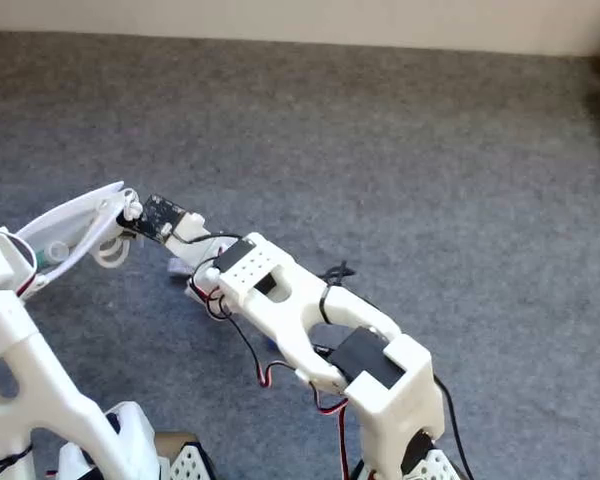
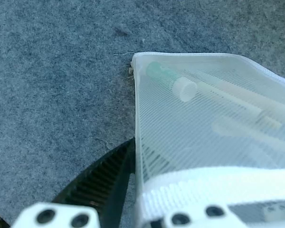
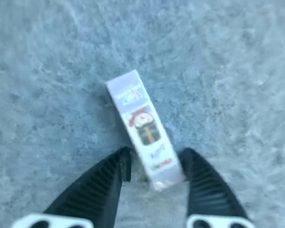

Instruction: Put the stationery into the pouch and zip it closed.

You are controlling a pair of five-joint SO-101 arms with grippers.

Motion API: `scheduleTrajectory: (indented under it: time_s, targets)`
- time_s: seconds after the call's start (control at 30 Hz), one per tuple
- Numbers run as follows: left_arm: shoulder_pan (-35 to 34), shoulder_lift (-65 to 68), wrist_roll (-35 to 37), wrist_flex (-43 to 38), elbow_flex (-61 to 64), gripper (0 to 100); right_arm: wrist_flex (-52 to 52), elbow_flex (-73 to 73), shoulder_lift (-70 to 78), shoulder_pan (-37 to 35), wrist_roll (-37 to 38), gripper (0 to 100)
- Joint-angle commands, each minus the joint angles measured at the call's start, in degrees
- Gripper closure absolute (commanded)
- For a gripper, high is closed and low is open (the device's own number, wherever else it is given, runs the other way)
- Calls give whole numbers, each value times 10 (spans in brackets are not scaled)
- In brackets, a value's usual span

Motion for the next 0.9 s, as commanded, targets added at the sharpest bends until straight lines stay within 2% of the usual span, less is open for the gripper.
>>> scheduleTrajectory:
  time_s: [0.0,0.17,0.33,0.63,0.87]
  targets:
    - [-9,9,3,-11,2,995,7,-13,5,8,17,979]
    - [-9,9,3,-11,2,995,35,-13,3,33,22,994]
    - [-9,9,3,-11,2,995,144,-35,-20,51,103,994]
    - [-9,9,4,-11,1,995,311,-36,-64,97,171,994]
    - [-9,9,4,-11,1,995,356,-39,-66,128,197,981]
